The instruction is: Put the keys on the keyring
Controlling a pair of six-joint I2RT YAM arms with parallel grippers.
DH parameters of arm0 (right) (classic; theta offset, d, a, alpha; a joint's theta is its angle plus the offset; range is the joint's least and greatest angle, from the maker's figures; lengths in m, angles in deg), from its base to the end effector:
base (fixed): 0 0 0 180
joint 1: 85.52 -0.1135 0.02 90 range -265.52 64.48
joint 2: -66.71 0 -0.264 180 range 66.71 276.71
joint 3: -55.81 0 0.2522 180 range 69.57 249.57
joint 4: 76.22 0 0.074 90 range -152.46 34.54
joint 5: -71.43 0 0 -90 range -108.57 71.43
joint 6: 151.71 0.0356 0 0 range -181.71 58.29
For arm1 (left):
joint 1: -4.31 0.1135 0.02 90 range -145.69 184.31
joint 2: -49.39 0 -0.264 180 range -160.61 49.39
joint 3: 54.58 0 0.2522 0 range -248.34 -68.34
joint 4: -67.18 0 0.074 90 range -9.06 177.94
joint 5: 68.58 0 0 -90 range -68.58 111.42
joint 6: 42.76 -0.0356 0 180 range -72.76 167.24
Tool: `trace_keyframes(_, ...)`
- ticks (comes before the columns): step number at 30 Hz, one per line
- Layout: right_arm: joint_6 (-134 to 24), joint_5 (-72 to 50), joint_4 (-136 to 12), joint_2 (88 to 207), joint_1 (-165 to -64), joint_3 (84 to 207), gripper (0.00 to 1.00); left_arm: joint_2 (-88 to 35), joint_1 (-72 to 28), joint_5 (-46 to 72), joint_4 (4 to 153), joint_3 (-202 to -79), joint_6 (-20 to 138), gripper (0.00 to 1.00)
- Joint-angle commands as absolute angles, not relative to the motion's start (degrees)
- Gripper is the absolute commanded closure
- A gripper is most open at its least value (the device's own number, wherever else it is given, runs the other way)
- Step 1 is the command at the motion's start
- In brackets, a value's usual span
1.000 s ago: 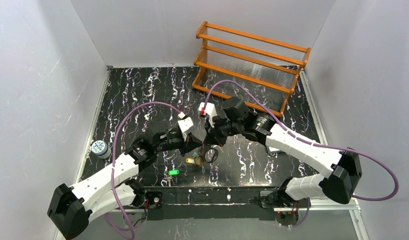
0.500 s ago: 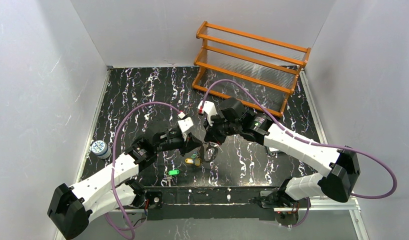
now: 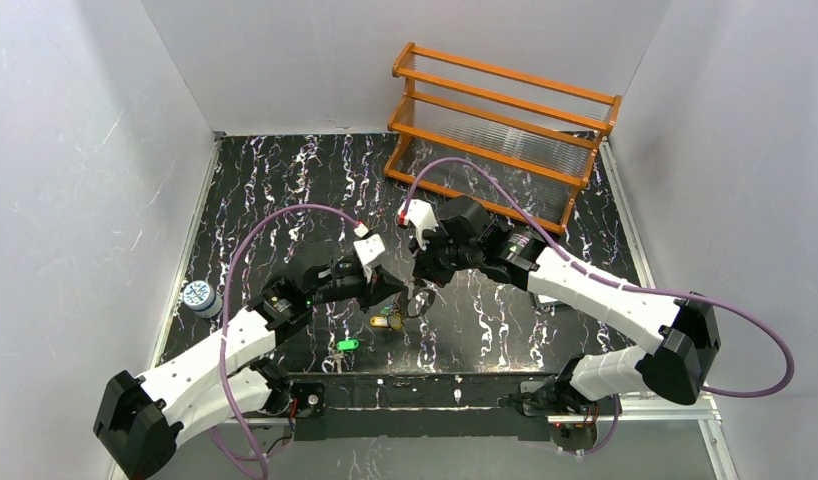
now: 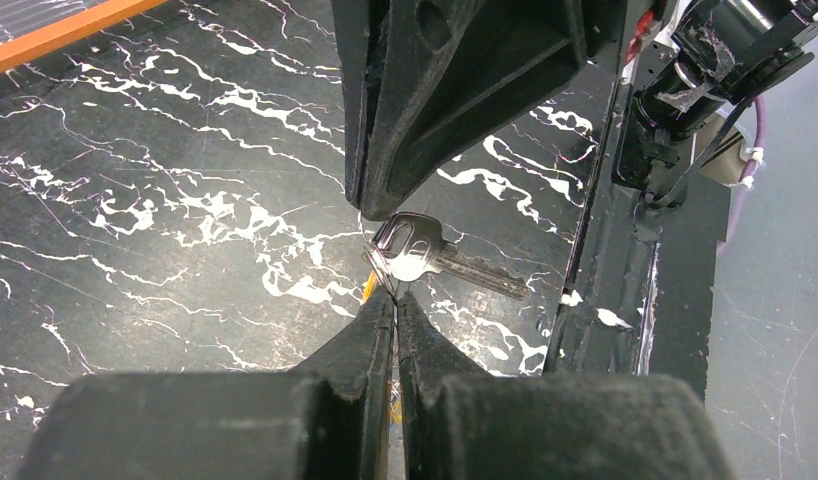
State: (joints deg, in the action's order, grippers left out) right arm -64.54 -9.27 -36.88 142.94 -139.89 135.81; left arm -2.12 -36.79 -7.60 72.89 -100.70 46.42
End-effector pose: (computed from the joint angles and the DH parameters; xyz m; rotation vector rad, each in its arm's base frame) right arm 0.1687 0.2452 0.3230 -1.1671 1.9427 0.6721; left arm 0.1469 -0.1510 0.2762 1.0015 1.5432 -0.9470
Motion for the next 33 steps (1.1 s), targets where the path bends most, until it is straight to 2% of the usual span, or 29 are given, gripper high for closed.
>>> trace_keyframes(1,-64.9,-10.6,-37.8,142.1,-139.7,136.8,0.99,0.1,-37.1,-9.7,71.2,-102.0,46.7,1.0)
trace_keyframes(3,-65.0,-9.9,-38.0,142.1,-139.7,136.7,0.99,0.4,-37.1,-9.9,71.1,-101.9,46.4,1.0)
trace_keyframes(4,-65.0,-9.6,-38.3,141.9,-139.7,136.4,0.93,0.6,-37.2,-10.0,71.0,-101.8,46.2,1.0)
trace_keyframes(6,-65.1,-9.3,-39.6,141.0,-139.8,135.9,0.69,1.1,-37.1,-10.1,71.0,-101.4,45.7,1.0)
trace_keyframes(8,-64.7,-10.4,-40.7,139.7,-139.7,135.3,0.52,1.7,-37.1,-10.2,71.0,-100.9,45.1,1.0)
trace_keyframes(10,-64.2,-12.2,-42.1,138.0,-139.6,134.6,0.4,2.4,-37.2,-10.4,70.9,-100.3,44.7,1.0)
trace_keyframes(14,-63.9,-13.4,-45.6,134.4,-139.6,132.5,0.27,3.7,-37.1,-11.2,70.9,-99.6,43.9,1.0)
trace_keyframes(19,-64.4,-10.3,-50.5,130.6,-139.7,129.7,0.23,5.8,-37.1,-13.0,71.5,-98.8,41.4,1.0)
trace_keyframes(24,-70.9,2.3,-58.4,124.8,-139.6,123.0,0.22,8.6,-37.1,-15.6,71.3,-97.4,38.3,1.0)
trace_keyframes(30,-78.6,12.7,-73.9,116.6,-139.6,109.7,0.26,10.8,-37.2,-18.2,67.3,-94.7,37.2,1.0)
trace_keyframes(33,-79.4,14.6,-76.1,116.8,-139.6,108.9,0.31,11.0,-37.1,-19.1,66.2,-94.3,37.4,1.0)
